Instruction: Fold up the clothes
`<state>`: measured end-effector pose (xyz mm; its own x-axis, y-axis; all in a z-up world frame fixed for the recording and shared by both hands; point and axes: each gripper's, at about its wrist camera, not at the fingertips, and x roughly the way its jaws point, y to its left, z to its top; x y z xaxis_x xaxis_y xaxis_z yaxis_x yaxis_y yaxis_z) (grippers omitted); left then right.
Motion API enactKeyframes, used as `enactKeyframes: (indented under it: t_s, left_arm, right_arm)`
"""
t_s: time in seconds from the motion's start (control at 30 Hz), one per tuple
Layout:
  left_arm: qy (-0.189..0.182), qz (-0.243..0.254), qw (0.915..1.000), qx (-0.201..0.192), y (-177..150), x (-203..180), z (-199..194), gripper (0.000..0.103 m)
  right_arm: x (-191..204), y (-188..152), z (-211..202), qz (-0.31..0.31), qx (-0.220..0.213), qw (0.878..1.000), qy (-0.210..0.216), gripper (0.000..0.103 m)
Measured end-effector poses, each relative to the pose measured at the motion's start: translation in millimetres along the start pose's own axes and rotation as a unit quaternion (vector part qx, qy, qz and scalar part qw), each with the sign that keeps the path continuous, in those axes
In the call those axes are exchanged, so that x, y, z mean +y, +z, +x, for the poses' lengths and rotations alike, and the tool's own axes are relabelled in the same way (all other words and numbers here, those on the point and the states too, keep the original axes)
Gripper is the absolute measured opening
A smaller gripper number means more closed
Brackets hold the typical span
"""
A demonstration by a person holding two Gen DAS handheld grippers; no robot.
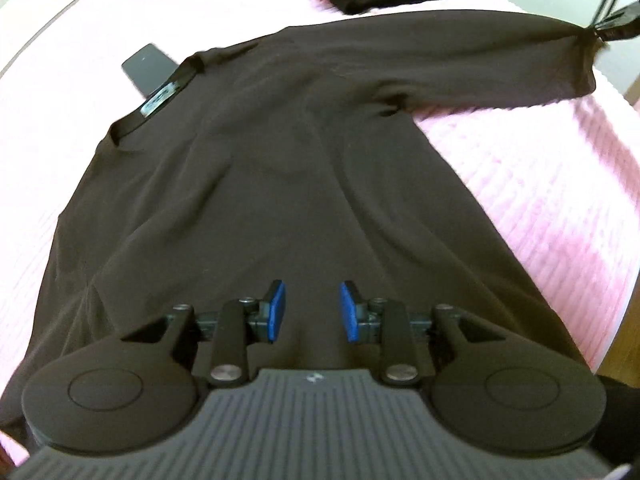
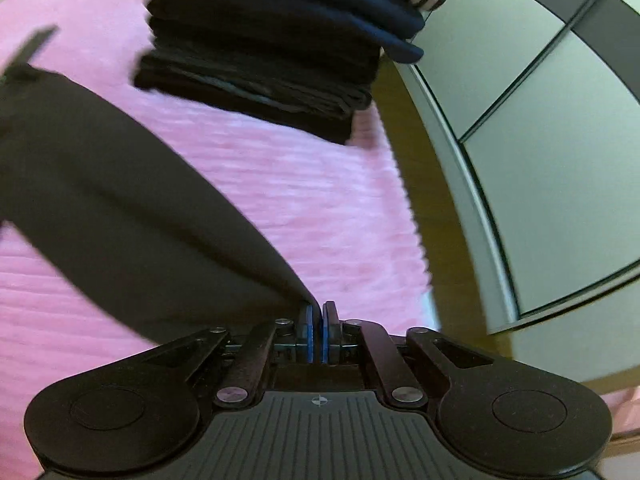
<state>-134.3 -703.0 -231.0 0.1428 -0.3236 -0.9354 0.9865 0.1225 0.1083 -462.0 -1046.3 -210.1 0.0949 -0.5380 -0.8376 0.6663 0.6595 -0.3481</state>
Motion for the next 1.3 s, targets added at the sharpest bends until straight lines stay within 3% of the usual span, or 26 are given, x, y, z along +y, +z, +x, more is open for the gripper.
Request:
enactKeyframes:
  t_s: [0.03,0.07,0.1,0.2,0.3,0.47,0.63,0.67,0.7,0.77,0.87,0.9,0.93,1.1,1.13,1.2,1.3]
  left_arm:
    - [0.006,-0.004,1.0000,0.004,-1.3,-0.8,-2.9,0.027]
    - [0.013,-0.011,0.9998,0.009,-6.0,1.1,-5.7,0.028]
    - [0.022,-0.020,0.9994,0.016,-13.3,3.4,-7.8,0.028]
    - [0.048,-0.052,0.9967,0.039,-40.1,14.9,-15.8,0.029]
    - [0.072,-0.081,0.9925,0.056,-77.1,27.3,-28.7,0.033]
    - [0.087,-0.116,0.9860,0.083,-150.3,46.4,-48.0,0.035]
    - [0.067,-0.115,0.9870,0.089,-222.8,50.0,-52.4,0.037]
    - [0.062,-0.120,0.9870,0.087,-235.4,52.4,-52.4,0.037]
    - [0.057,-0.125,0.9869,0.085,-247.9,54.9,-52.3,0.037]
    - [0.044,-0.129,0.9876,0.077,-269.3,60.3,-53.5,0.037]
    - [0.029,-0.130,0.9891,0.063,-290.4,68.8,-49.7,0.037]
    - [0.022,-0.133,0.9891,0.060,-294.4,71.1,-46.7,0.037]
    - [0.015,-0.135,0.9891,0.057,-298.3,73.5,-43.6,0.037]
    - [-0.024,-0.134,0.9895,0.048,-301.7,72.1,-25.8,0.036]
    - [-0.028,-0.133,0.9897,0.046,-302.2,70.7,-23.2,0.033]
    - [-0.037,-0.122,0.9909,0.042,-303.0,67.6,-21.3,0.008]
    - [-0.045,-0.121,0.9913,0.025,-303.7,63.7,-41.8,0.002]
  right_arm:
    - [1.4,3.0,3.6,-0.001,-0.002,1.000,-0.003,0.045]
    - [6.6,4.6,3.2,0.000,-0.011,1.000,-0.007,0.073]
    - [13.3,4.4,1.2,0.001,-0.017,1.000,-0.003,0.076]
    - [40.7,-4.3,-11.1,0.005,-0.026,0.999,0.044,0.076]
    - [81.3,-25.3,-31.9,0.018,-0.023,0.991,0.133,0.076]
    - [169.9,-88.4,-73.4,0.013,0.043,0.957,0.287,0.076]
    - [235.5,-149.1,-102.9,-0.005,0.085,0.938,0.337,0.076]
    - [243.2,-158.9,-105.5,-0.001,0.091,0.937,0.336,0.070]
    - [250.4,-167.8,-107.2,0.003,0.097,0.937,0.335,0.054]
    - [261.8,-181.2,-108.1,0.016,0.107,0.937,0.334,0.039]
    - [266.5,-191.1,-111.1,0.044,0.098,0.942,0.318,0.034]
    - [266.5,-192.6,-112.0,0.050,0.097,0.944,0.311,0.015]
    - [266.1,-194.1,-113.1,0.057,0.099,0.945,0.306,0.008]
    - [266.9,-187.1,-125.8,0.042,0.101,0.956,0.271,0.002]
    - [264.9,-183.0,-130.2,0.030,0.098,0.959,0.264,0.002]
    - [252.3,-173.2,-140.7,0.009,0.089,0.965,0.244,0.002]
    - [228.8,-164.7,-155.7,-0.017,0.082,0.974,0.211,0.002]
